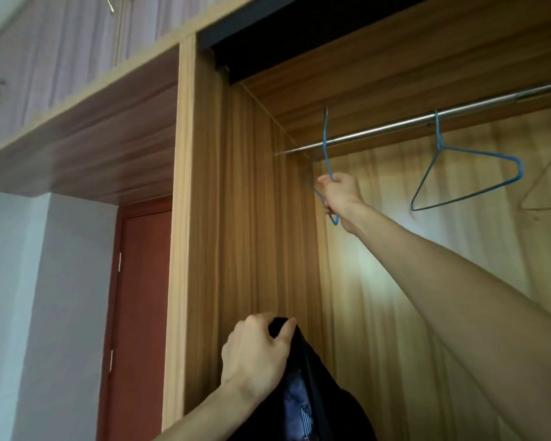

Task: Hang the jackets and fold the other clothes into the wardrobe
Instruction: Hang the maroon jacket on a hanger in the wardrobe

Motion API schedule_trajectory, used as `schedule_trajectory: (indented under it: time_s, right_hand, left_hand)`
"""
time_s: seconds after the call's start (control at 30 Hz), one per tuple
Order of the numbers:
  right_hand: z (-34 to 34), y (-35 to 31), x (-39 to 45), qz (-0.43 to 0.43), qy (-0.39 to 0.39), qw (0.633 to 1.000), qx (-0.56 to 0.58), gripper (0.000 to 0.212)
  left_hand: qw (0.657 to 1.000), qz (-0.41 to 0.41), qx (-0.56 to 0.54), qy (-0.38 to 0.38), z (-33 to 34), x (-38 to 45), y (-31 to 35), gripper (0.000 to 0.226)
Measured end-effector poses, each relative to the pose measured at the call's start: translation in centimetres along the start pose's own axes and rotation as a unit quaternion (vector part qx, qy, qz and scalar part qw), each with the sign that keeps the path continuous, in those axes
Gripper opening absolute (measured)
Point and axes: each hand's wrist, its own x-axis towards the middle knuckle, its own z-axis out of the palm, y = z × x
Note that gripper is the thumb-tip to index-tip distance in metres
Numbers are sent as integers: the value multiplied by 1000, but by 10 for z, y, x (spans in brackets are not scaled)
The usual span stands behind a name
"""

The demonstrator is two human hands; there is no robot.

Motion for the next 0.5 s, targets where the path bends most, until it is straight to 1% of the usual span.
schedule_trajectory:
  time_s: [0.07,0.13,0.23,0.33,0.37,0.43,0.5]
  right_hand:
    - [-9,22,-20,-7,7,1000,23,11]
    - [-19,40,-39,16,-9,999,28,9]
    - [-34,53,-65,51,-2,999,-1,17]
    - [-52,54,-111,65,-7,998,-15,36]
    - [-58,52,-132,63,-14,997,-44,45]
    - [-73,51,-177,40,-23,987,-153,59]
    - [-94,56,-217,13,4,963,-268,68]
  left_hand:
    - [1000,-1,4,3,2,-1,-3,46]
    - [1000,0,0,-4,1,-2,-4,45]
    - [1000,8,-18,-23,-3,-6,-4,44]
    - [999,15,-38,-34,-12,-15,-3,47]
    - [998,18,-46,-38,-16,-20,-3,47]
    - [996,23,-64,-52,-26,-29,-6,46]
    - [995,26,-76,-64,-35,-41,-10,45]
